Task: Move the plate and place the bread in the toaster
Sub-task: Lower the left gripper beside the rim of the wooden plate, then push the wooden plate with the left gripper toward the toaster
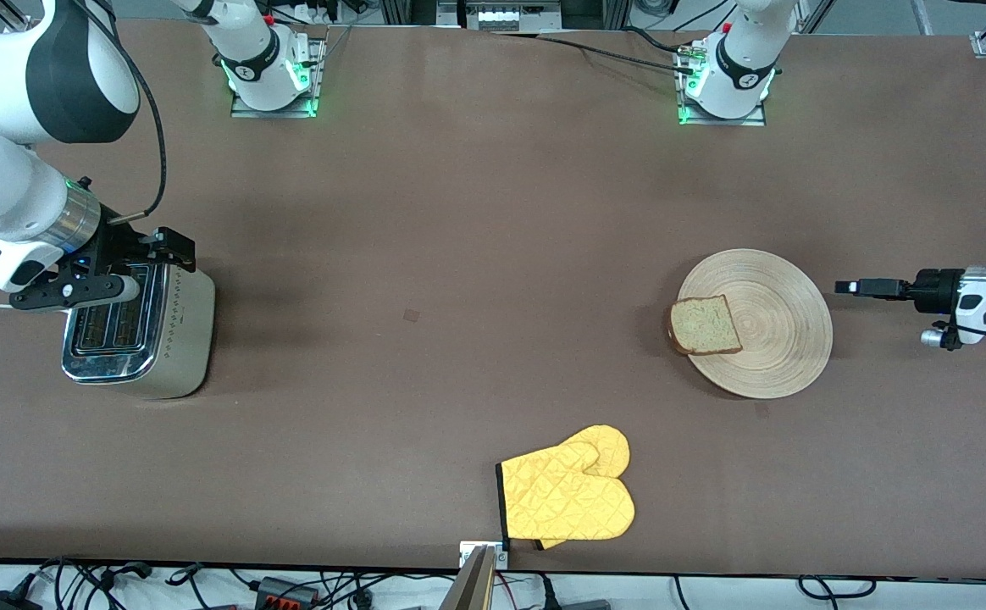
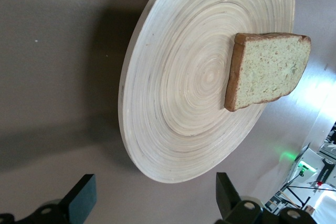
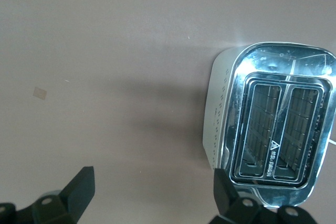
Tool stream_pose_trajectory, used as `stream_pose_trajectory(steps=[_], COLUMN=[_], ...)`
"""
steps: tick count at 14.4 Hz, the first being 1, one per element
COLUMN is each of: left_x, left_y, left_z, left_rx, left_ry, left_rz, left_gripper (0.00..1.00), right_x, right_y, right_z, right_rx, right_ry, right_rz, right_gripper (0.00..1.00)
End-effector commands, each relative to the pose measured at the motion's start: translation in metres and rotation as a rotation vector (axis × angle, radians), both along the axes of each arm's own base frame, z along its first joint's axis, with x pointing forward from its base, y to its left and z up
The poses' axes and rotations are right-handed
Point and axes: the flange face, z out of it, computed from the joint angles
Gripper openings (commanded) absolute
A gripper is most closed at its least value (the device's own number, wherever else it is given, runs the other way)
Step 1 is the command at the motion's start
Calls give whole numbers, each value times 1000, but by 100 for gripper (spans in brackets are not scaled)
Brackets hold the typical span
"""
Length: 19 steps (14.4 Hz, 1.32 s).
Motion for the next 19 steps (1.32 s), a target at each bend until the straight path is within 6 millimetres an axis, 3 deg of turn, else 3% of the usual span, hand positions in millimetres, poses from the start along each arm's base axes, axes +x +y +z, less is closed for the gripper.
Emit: stream_pose_trajectory(steps=[1,8,9,12,16,19], left_x=[3,3,1,-2,3,5], left_y=[-3,-20,-24,-28,-36,-36], left_z=[-14,-43,-46,-60,-58,-55], left_rx=[-24,-42,-49,-83,-89,-109], left_ry=[-24,-15,-7,5,4,2], left_rz=[9,-6,1,20,23,37], left_gripper=[100,100,96,71,26,6], right_x=[1,4,5,5,5,5], right_y=[4,5,5,5,5,4], right_z=[2,-3,-3,-2,-2,-2], right_rx=[2,5,6,6,6,6], right_ry=[-11,-15,-19,-21,-21,-21], right_rz=[2,0,-1,-1,1,-1], right_gripper=[100,100,100,100,100,100])
